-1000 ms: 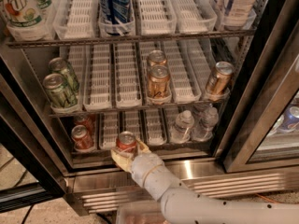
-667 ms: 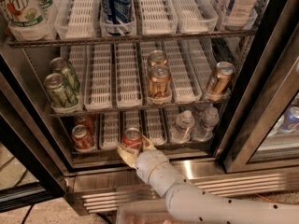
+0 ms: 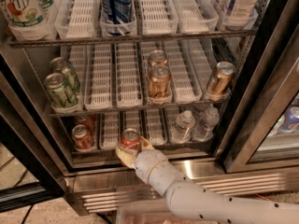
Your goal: Pick coke can from bottom shelf of fridge
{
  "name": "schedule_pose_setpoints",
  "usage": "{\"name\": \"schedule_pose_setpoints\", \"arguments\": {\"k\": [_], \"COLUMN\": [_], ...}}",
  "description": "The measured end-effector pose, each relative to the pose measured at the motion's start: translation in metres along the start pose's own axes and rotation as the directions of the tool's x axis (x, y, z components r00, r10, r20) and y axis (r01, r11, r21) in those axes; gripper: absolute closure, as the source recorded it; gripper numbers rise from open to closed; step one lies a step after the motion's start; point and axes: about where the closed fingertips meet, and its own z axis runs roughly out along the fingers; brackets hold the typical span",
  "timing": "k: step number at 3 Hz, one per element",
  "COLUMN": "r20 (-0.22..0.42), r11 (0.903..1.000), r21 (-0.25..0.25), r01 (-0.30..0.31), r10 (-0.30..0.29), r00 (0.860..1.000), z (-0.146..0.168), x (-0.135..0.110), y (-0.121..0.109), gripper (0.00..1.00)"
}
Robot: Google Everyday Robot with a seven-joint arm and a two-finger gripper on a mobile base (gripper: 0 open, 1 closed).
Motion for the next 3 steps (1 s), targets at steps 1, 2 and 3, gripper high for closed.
{"name": "schedule_pose_setpoints", "arguments": {"k": [1, 2, 3], "r20": [-0.004, 0.009, 0.008], "r11": [0.9956, 0.9803, 0.9802], "r21": [-0.051, -0.113, -0.113], "r01": [-0.079, -0.162, -0.162], "r10": [0.079, 0.164, 0.164], "r00": [0.997, 0.986, 0.986], "z": [0.0, -0.001, -0.001], "x": [-0.01, -0.021, -0.021], "y": [-0.008, -0.019, -0.019], "gripper": [1.0, 1.0, 1.0]}}
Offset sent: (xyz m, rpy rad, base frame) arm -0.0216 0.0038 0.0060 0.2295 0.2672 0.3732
